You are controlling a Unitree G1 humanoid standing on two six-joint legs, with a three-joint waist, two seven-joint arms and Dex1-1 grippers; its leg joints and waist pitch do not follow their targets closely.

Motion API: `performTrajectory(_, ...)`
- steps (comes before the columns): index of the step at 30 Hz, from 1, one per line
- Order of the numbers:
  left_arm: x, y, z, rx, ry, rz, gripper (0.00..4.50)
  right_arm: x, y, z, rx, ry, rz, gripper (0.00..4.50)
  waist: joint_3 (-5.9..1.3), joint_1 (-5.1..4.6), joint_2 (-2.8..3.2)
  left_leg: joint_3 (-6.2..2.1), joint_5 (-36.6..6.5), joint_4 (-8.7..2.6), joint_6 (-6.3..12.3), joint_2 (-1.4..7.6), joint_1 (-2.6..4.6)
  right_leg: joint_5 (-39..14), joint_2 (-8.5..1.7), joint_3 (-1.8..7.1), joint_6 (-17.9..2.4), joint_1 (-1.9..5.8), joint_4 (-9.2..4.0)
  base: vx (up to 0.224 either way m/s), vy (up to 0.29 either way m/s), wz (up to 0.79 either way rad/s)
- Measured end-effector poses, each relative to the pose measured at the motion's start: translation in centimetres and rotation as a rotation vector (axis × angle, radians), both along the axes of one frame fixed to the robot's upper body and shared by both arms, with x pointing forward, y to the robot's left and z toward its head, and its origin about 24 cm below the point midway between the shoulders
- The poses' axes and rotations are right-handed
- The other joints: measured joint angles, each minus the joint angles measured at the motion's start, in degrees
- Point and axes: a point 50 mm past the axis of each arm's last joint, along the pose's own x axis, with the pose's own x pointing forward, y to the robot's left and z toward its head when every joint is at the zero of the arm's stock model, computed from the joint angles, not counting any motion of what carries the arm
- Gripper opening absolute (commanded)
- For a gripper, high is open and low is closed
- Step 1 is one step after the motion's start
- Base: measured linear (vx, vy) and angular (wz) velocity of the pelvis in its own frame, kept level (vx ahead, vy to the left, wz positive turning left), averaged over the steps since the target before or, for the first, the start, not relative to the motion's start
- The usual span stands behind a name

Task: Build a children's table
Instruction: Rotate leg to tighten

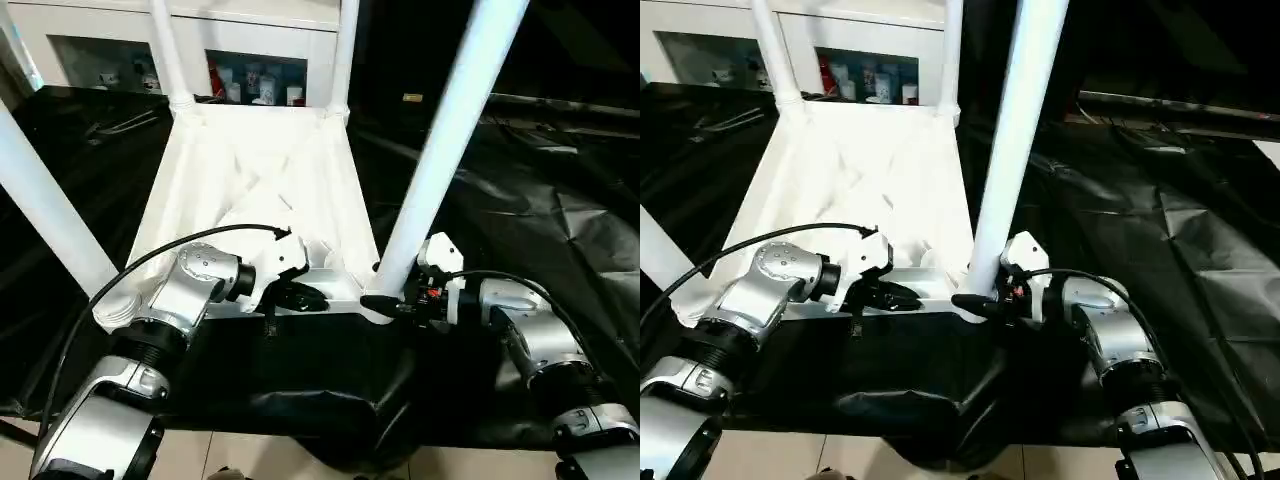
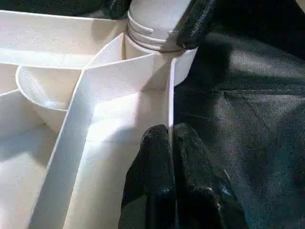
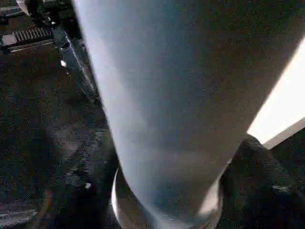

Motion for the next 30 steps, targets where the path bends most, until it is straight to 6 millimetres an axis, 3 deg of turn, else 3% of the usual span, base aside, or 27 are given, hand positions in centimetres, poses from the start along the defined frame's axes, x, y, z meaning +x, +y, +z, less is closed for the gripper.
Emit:
performTrajectory(9, 0.1, -0.2, -0.2, 0.001, -0.015, 0.029, 0.00, 0.1, 0.3, -0.3, 0.022, 0.014, -0.049, 2.56, -0.03, 0.06, -0.04, 0.00, 0.01, 0.05, 0.00, 0.00, 0.10, 0.00, 0.00, 0.02, 0.00, 0.06, 0.07, 0.000, 0.000, 0.00)
performTrajectory(17, 1.9, -4.9, -1.1, 0.020, -0.092, 0.314, 0.00, 2.9, 2.6, -1.8, 0.076, 0.024, -0.728, 2.47, -0.25, -1.51, -0.35, -0.09, 0.05, 0.29, -0.12, -0.09, 0.40, -0.08, -0.03, 0.13, 0.16, 0.29, 0.12, 0.000, 0.000, 0.00)
performTrajectory(20, 1.9, -5.9, -1.2, 0.026, -0.101, 0.351, 0.00, 3.4, 3.1, -1.8, 0.069, 0.027, -0.831, 2.46, -0.34, -1.62, -0.21, -0.16, 0.05, 0.26, -0.11, -0.13, 0.36, -0.08, -0.03, 0.10, 0.16, 0.33, -0.07, 0.000, 0.000, 0.00)
performTrajectory(23, 2.0, -6.1, -1.3, 0.029, -0.110, 0.366, 0.00, 3.7, 3.7, -1.8, 0.042, 0.002, -0.860, 2.46, -0.37, -1.70, -0.23, -0.16, 0.05, 0.26, -0.11, -0.15, 0.34, -0.08, -0.03, 0.11, 0.17, 0.33, -0.10, 0.000, 0.000, 0.00)
performTrajectory(26, 2.0, -6.1, -1.2, 0.028, -0.114, 0.364, 0.00, 3.7, 3.7, -1.8, 0.042, -0.016, -0.856, 3.16, -0.37, -1.71, -0.23, -0.16, 0.05, 0.26, -0.10, -0.15, 0.32, -0.08, -0.03, 0.12, 0.17, 0.31, -0.11, 0.000, 0.000, 0.00)
performTrajectory(30, 2.0, -5.6, -1.1, 0.027, -0.115, 0.343, 0.00, 3.6, 3.6, -1.6, 0.056, -0.015, -0.796, 3.33, -0.35, -1.84, -0.23, -0.18, 0.05, 0.20, -0.10, -0.15, 0.29, -0.07, -0.02, 0.10, 0.17, 0.25, -0.09, 0.000, 0.000, 0.00)
